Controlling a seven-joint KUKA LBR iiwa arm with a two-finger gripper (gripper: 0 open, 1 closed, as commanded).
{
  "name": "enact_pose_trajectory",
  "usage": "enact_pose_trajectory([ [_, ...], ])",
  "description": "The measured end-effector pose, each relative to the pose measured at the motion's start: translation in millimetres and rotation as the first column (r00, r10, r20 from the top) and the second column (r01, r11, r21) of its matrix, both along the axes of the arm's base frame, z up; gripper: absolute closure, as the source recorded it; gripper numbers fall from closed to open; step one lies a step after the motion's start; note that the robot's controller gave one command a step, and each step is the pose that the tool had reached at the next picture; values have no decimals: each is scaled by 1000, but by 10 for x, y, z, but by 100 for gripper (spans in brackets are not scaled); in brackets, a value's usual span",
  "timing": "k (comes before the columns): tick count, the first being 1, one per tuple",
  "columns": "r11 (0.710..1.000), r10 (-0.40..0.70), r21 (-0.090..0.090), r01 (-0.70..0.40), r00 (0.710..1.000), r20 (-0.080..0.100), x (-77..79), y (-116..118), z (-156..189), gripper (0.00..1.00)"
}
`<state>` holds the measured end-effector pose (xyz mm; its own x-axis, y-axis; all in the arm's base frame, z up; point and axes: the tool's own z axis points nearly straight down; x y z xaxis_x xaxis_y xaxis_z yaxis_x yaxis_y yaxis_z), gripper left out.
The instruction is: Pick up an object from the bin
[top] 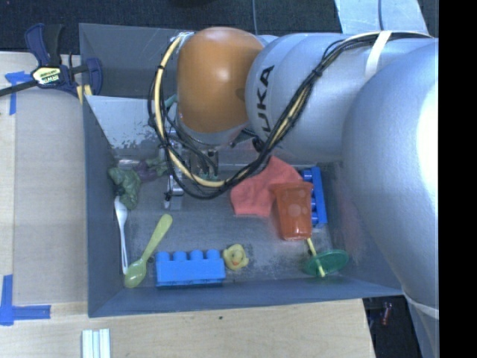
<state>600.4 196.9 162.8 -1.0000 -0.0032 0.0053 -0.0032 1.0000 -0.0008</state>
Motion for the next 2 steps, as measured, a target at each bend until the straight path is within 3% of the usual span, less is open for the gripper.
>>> enact_pose_trajectory([
  [1,1000,-3,2,3,1000,8,22,-7,53,0],
  [2,1000,15,3,-15,1000,14,62,-177,510,0],
])
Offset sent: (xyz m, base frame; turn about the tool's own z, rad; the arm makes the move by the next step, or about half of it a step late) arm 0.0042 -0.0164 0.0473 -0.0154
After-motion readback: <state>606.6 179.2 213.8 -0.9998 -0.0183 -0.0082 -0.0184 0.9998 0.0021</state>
